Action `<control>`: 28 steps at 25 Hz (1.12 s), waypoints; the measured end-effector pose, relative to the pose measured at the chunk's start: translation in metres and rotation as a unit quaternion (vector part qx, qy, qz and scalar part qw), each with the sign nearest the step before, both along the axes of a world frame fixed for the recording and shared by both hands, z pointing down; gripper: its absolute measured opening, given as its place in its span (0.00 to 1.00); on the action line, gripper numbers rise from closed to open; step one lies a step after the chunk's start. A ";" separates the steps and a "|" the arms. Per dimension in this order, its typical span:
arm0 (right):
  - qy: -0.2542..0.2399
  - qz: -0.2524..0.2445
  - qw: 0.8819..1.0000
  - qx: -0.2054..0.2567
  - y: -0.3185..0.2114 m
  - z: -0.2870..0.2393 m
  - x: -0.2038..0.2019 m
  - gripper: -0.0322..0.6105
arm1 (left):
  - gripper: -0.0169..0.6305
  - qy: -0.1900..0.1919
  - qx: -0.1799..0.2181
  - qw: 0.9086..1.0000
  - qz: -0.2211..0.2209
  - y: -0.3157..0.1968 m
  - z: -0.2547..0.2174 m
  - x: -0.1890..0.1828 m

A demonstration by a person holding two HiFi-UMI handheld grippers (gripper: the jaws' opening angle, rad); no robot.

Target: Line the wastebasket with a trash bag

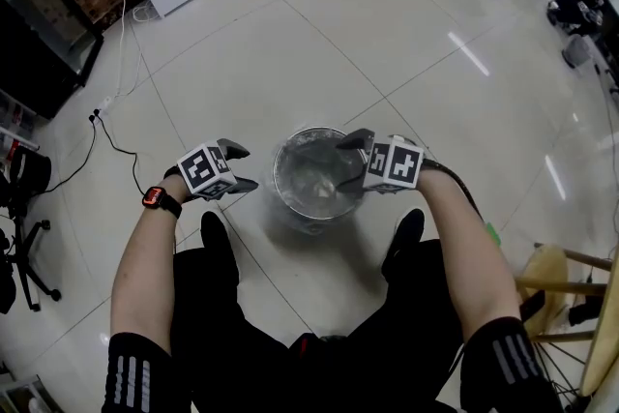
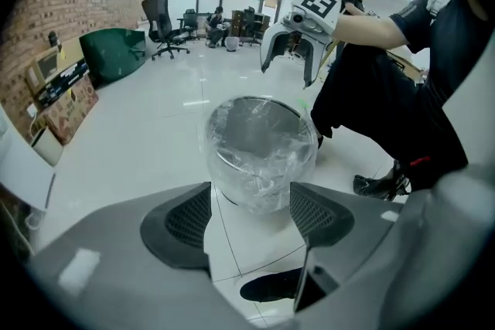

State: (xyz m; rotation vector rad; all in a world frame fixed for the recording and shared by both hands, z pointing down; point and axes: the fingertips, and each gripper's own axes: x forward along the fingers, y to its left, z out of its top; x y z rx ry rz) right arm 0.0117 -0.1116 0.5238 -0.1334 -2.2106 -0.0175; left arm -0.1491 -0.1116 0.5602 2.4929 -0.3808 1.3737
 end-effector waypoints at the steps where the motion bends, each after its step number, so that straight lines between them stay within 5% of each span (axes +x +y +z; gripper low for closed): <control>1: 0.002 -0.005 1.000 0.000 0.002 0.001 -0.002 0.64 | 0.50 -0.005 0.004 1.000 0.008 0.004 -0.002 0.006; 6: 0.053 -0.035 0.998 -0.010 0.014 0.022 0.001 0.64 | 0.55 -0.077 -0.006 0.996 0.036 0.035 0.022 0.037; 9: 0.068 -0.048 0.996 -0.020 0.022 0.036 -0.001 0.64 | 0.55 -0.125 -0.023 0.992 -0.013 0.041 0.053 0.039; 13: 0.085 -0.062 0.994 -0.011 0.024 0.048 -0.004 0.64 | 0.58 -0.109 -0.040 0.989 -0.087 0.040 0.080 0.054; 19: 0.066 -0.043 0.997 0.005 0.004 0.042 -0.014 0.64 | 0.60 -0.147 -0.025 0.987 -0.060 0.038 0.109 0.048; 24: 0.016 0.031 0.999 -0.002 -0.040 0.029 -0.016 0.64 | 0.60 -0.174 -0.047 0.983 0.026 0.055 0.100 0.041; 28: -0.048 0.126 0.990 -0.033 -0.085 0.017 -0.019 0.58 | 0.59 -0.182 -0.055 0.982 0.017 0.052 0.067 0.015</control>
